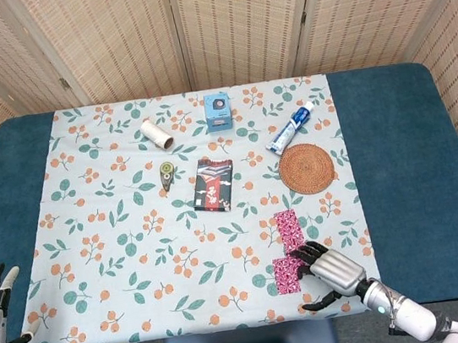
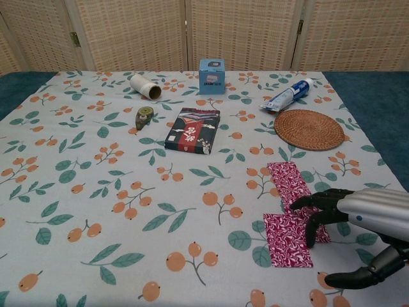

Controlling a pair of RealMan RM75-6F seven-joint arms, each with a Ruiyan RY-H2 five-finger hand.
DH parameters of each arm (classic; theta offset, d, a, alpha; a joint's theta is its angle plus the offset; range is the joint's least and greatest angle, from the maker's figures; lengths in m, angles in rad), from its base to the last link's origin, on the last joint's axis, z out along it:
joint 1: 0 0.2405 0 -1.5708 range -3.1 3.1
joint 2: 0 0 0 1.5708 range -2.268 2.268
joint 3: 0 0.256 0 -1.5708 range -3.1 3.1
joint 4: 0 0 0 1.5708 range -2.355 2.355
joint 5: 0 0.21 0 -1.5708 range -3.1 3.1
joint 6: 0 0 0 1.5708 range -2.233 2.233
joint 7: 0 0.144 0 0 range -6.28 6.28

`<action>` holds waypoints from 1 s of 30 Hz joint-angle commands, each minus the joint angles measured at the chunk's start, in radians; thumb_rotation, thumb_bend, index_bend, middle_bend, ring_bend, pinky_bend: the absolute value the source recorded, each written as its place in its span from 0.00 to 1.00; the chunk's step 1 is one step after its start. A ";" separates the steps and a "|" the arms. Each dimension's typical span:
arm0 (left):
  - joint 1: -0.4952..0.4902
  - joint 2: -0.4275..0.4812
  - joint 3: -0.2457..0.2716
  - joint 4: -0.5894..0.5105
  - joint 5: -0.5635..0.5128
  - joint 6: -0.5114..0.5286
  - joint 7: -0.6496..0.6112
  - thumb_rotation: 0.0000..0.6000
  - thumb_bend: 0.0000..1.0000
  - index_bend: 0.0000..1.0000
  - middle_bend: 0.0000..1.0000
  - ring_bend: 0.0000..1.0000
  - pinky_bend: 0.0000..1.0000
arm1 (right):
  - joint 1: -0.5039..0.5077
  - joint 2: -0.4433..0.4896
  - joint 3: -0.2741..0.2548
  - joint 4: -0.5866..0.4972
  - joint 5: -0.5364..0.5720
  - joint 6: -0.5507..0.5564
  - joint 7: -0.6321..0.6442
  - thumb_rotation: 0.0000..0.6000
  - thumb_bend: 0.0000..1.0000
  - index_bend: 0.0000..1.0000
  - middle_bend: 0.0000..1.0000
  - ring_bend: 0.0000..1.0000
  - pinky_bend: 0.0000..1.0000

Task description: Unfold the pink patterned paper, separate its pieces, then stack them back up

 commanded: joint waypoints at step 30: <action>0.002 -0.011 -0.001 0.029 0.000 -0.006 -0.026 1.00 0.23 0.12 0.03 0.09 0.00 | 0.007 -0.003 0.006 -0.021 0.027 0.006 -0.036 0.32 0.22 0.34 0.09 0.00 0.00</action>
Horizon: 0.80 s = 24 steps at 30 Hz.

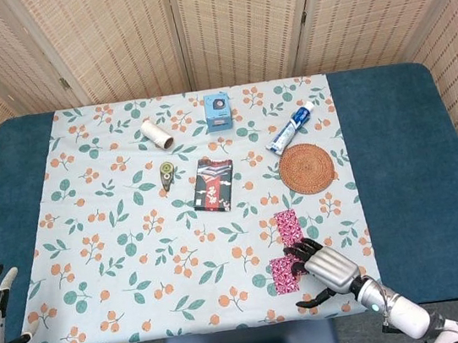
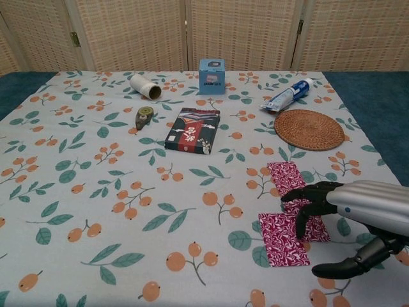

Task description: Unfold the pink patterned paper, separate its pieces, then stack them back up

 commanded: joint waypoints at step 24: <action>0.008 -0.006 0.000 0.025 -0.003 0.005 -0.024 1.00 0.23 0.12 0.03 0.09 0.00 | 0.025 -0.072 0.036 0.020 0.014 -0.018 -0.020 0.32 0.23 0.34 0.09 0.00 0.00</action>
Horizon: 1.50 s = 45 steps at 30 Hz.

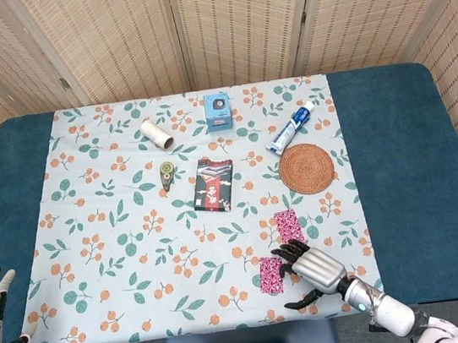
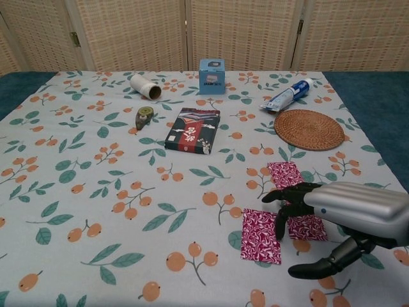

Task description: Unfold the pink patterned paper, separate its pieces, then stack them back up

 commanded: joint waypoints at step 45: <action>-0.007 -0.006 0.001 0.008 0.010 -0.006 -0.007 1.00 0.23 0.12 0.03 0.09 0.00 | -0.013 0.011 0.087 0.017 0.269 -0.007 -0.113 0.57 0.23 0.22 0.08 0.00 0.00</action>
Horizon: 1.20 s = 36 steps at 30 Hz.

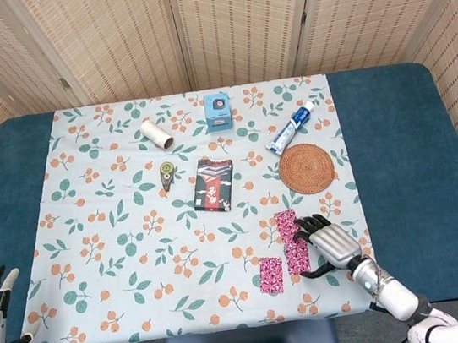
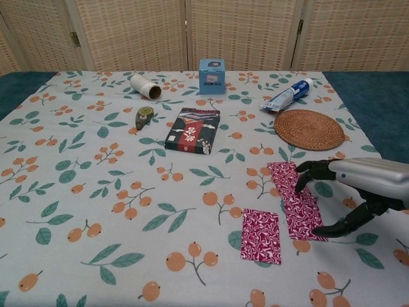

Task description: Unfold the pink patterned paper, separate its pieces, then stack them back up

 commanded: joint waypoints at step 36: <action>-0.005 0.002 -0.001 -0.008 0.005 -0.004 0.006 1.00 0.23 0.12 0.03 0.09 0.00 | -0.051 0.061 -0.055 -0.082 -0.126 0.119 -0.006 0.62 0.23 0.24 0.08 0.00 0.00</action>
